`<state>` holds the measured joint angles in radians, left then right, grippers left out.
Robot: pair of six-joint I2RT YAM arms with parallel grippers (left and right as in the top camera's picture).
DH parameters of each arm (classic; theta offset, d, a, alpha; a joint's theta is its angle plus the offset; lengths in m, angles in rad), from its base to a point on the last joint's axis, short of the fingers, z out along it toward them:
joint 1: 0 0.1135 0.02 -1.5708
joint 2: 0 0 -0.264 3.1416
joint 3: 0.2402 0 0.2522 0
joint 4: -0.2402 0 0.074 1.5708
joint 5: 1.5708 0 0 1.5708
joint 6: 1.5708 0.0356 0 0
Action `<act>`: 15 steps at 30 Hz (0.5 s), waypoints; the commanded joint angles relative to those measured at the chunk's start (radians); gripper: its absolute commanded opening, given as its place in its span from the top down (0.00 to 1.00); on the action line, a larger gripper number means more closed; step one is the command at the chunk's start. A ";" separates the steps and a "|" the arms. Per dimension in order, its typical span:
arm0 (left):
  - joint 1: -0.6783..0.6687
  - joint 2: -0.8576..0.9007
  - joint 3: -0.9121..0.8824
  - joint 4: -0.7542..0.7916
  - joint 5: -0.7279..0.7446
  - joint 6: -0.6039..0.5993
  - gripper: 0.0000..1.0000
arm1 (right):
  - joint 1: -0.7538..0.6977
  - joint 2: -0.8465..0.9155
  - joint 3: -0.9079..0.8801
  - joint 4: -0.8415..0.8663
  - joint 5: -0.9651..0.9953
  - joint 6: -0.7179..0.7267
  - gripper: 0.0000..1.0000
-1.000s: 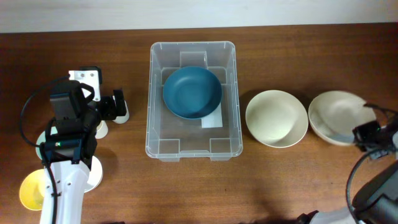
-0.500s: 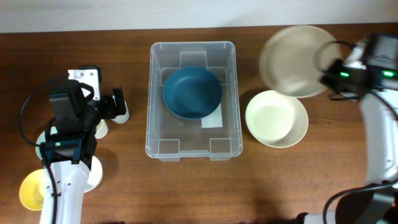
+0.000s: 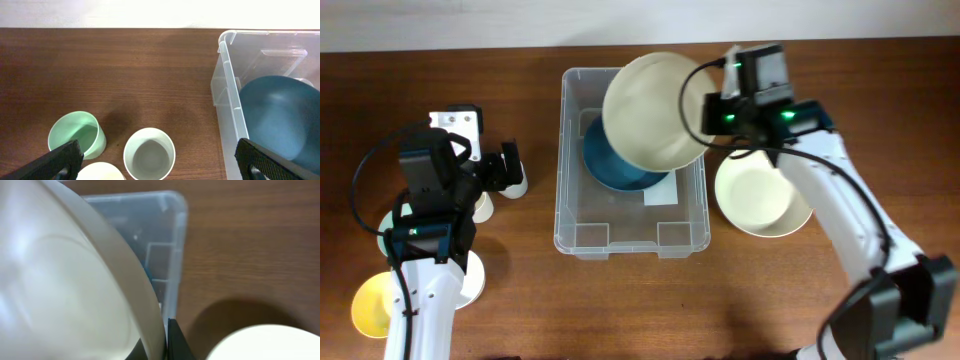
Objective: Pack container
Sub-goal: 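Lift the cream bowl and lower it onto the blue bowl in the bin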
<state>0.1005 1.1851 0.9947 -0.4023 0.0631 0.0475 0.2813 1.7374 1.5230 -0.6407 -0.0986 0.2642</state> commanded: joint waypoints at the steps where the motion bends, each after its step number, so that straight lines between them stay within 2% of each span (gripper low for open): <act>1: 0.005 0.002 0.019 0.002 -0.007 -0.010 0.00 | 0.042 0.072 0.023 0.043 0.024 -0.037 0.96; 10: 0.005 0.002 0.019 0.004 -0.007 -0.010 0.00 | 0.074 0.198 0.023 0.085 0.021 -0.053 0.96; 12: 0.005 0.005 0.019 0.019 -0.007 -0.010 0.01 | 0.074 0.201 0.023 0.087 0.021 -0.105 0.86; 15: 0.005 0.012 0.019 0.030 -0.007 -0.010 0.01 | 0.071 0.197 0.045 0.095 0.025 -0.164 0.81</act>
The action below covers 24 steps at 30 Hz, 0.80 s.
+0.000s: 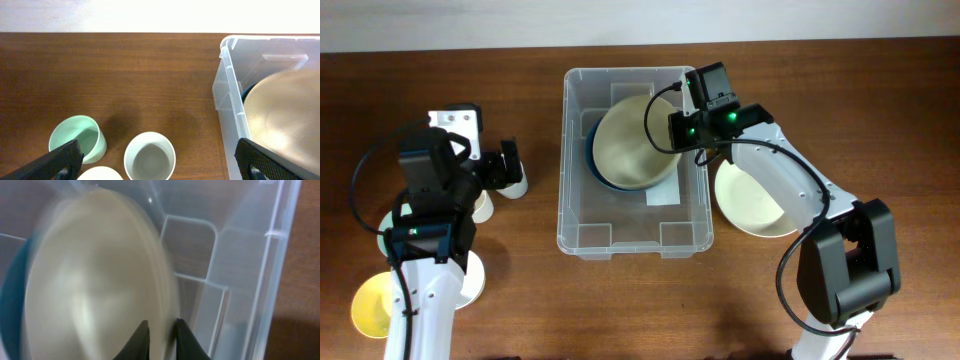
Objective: Pack container
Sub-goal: 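Lift the cream bowl and lower it onto the blue bowl in the bin, then withdraw the right gripper from the bin toward the right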
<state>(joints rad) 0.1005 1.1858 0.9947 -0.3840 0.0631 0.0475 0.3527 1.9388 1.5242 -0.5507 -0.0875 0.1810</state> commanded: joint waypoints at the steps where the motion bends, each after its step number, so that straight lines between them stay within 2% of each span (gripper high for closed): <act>1: 0.005 0.014 0.019 0.013 -0.007 -0.010 0.01 | -0.006 -0.005 0.059 0.000 0.013 -0.081 0.81; 8: 0.005 0.059 0.019 0.009 -0.007 -0.010 0.01 | -0.063 -0.017 0.227 -0.190 0.017 -0.099 0.81; 15: 0.004 0.105 0.019 0.013 -0.006 -0.010 0.01 | -0.225 -0.038 0.418 -0.385 0.017 -0.096 0.82; 21: 0.004 0.108 0.027 0.042 -0.006 -0.010 0.01 | -0.396 -0.064 0.449 -0.507 0.013 -0.067 0.82; 24: 0.004 0.108 0.064 -0.016 -0.006 -0.010 0.01 | -0.488 -0.083 0.449 -0.582 -0.021 -0.050 0.82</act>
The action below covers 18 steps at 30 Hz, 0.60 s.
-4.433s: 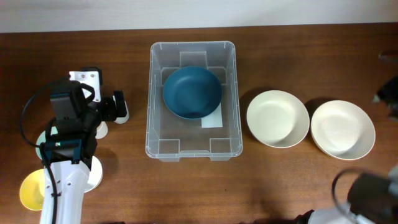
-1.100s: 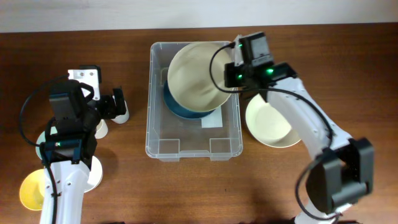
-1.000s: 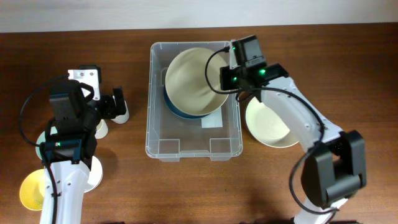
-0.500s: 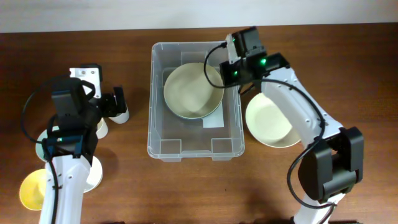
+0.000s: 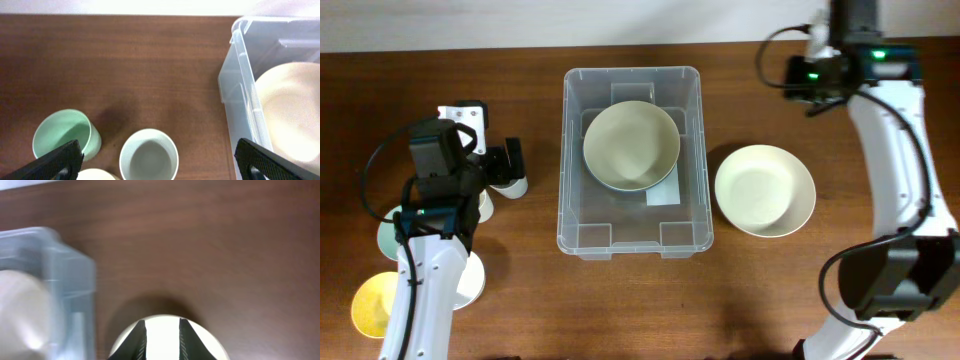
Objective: Pack container
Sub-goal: 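Withdraw the right gripper from the bin toward the right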
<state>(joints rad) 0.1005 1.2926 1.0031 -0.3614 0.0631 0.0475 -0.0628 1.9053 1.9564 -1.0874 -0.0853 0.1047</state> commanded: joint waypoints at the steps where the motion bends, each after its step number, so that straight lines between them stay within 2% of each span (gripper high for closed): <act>1: 0.004 0.002 0.070 -0.062 -0.007 -0.010 0.01 | -0.097 -0.056 0.017 -0.066 -0.024 0.035 0.82; 7: 0.004 0.002 0.131 -0.113 -0.007 -0.010 0.02 | -0.230 -0.093 0.017 -0.187 -0.024 0.043 0.82; 9: 0.004 0.001 0.170 -0.158 -0.007 -0.012 0.02 | -0.272 -0.100 0.017 -0.278 -0.050 0.042 0.81; 13: 0.004 0.000 0.224 -0.217 -0.007 -0.037 0.02 | -0.286 -0.100 0.017 -0.360 -0.050 0.041 0.80; 18: 0.005 -0.005 0.243 -0.220 -0.007 -0.036 0.02 | -0.278 -0.100 0.009 -0.423 -0.065 0.030 0.76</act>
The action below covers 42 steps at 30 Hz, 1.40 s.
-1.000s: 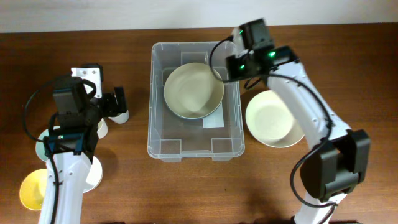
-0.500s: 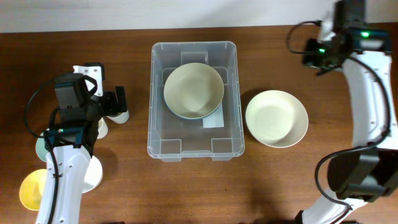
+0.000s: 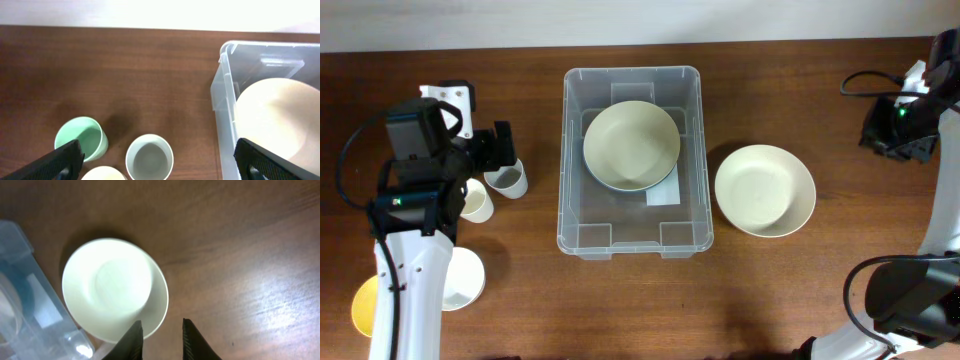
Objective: Pack container
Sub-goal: 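Withdraw the right gripper from the bin toward the right, then grasp the rim of the remaining cream bowl with the right gripper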
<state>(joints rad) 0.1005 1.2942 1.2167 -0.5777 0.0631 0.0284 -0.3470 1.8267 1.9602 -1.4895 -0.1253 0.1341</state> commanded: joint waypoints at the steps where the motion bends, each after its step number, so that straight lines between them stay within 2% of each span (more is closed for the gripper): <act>1: 0.005 -0.006 0.029 -0.007 -0.007 -0.017 0.02 | 0.007 -0.021 -0.002 -0.028 -0.025 0.001 0.73; 5: 0.005 -0.012 0.029 -0.061 -0.007 -0.017 0.02 | 0.006 -0.021 -0.059 -0.042 -0.076 0.001 0.48; 6: 0.005 -0.014 0.029 -0.079 -0.008 -0.017 0.01 | 0.006 -0.021 -0.083 -0.044 -0.088 0.001 0.45; 13: 0.005 -0.027 0.029 -0.138 -0.035 -0.014 0.00 | 0.006 -0.021 -0.284 0.047 -0.081 -0.014 0.43; 16: 0.005 -0.027 0.029 -0.138 -0.037 -0.013 0.01 | 0.006 -0.021 -0.396 0.135 -0.082 -0.014 0.32; 19: 0.005 -0.027 0.029 -0.138 -0.037 -0.013 0.00 | 0.007 -0.021 -0.517 0.233 -0.091 -0.014 0.30; 26: 0.005 -0.027 0.029 -0.138 -0.037 -0.013 0.01 | 0.007 -0.019 -0.720 0.452 -0.117 -0.013 0.30; 34: 0.005 -0.027 0.029 -0.143 -0.037 -0.013 0.01 | 0.007 -0.010 -0.844 0.647 -0.149 0.040 0.40; 42: 0.005 -0.027 0.029 -0.143 -0.037 -0.013 0.01 | 0.027 0.012 -0.856 0.682 -0.163 0.053 0.69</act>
<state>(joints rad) 0.1005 1.2846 1.2289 -0.7185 0.0334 0.0250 -0.3378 1.8248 1.1103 -0.8135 -0.2726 0.1677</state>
